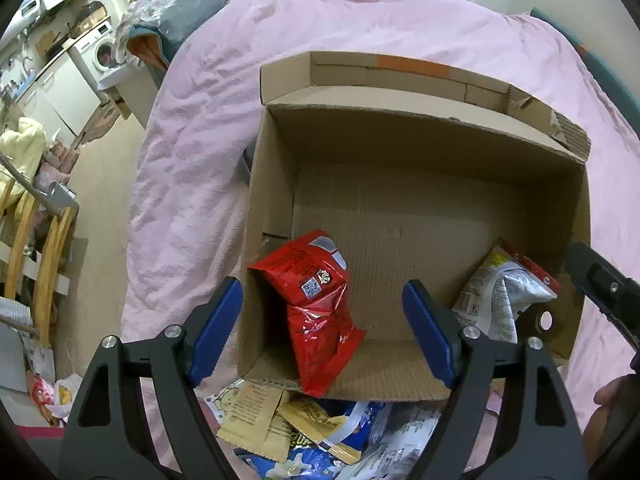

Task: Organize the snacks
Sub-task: 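Open both tools to drop the two packets into the box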

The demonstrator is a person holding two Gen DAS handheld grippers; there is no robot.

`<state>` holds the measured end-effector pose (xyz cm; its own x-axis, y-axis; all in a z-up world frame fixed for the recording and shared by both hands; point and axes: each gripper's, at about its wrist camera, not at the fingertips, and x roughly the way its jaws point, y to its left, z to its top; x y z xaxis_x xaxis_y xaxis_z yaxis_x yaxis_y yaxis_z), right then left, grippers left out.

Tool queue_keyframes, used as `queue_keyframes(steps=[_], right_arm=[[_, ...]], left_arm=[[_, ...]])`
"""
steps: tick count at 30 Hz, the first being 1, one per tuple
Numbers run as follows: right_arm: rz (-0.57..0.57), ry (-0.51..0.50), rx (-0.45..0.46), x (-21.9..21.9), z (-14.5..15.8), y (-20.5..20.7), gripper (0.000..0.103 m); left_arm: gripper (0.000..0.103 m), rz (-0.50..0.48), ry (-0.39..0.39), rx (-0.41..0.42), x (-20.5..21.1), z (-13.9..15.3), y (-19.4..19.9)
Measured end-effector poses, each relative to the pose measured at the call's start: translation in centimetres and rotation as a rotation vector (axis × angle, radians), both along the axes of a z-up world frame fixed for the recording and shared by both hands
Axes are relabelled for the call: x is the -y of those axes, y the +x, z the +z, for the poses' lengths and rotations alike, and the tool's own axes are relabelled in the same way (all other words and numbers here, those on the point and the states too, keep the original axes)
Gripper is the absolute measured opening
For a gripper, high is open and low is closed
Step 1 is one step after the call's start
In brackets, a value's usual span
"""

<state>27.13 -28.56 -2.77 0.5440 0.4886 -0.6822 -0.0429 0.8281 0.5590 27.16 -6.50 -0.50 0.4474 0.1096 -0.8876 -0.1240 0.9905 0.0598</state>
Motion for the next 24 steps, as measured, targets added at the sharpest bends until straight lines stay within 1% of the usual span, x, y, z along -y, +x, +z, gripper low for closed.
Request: queue_keyframes(steps=[4,6,10,12,16,18,24], right_arm=[[0.009,-0.012,0.023,0.0,0.8,-0.7,0.084],[0.013,-0.018,0.035,0.0,1.2,-1.2,0.09],[0.017,-0.017,0.029,0.0,1.5,-2.0,0.091],[0.0,-0.047,0.03,0.1,1.7,-2.6,0.097],[0.005,-0.081,0.055,-0.2,2.4,-3.9,0.1],[0.021,-0.08,0.06,-0.3,2.8,-4.5,0.101],[0.044,-0.101,0.104,-0.5,4.2,-6.8,0.102]], left_arm=[[0.08,0.005,-0.01,0.015,-0.5,0.6,-0.6],[0.08,0.006,-0.015,0.024,-0.8,0.7,-1.0],[0.08,-0.01,-0.021,0.063,-1.2,1.4,-2.3],[0.08,-0.016,-0.024,0.082,-1.4,1.8,-3.0],[0.08,-0.02,-0.035,0.132,-2.1,2.8,-4.8],[0.08,-0.031,-0.033,0.159,-2.4,3.4,-5.8],[0.08,-0.072,-0.066,0.184,-3.3,4.3,-8.1]])
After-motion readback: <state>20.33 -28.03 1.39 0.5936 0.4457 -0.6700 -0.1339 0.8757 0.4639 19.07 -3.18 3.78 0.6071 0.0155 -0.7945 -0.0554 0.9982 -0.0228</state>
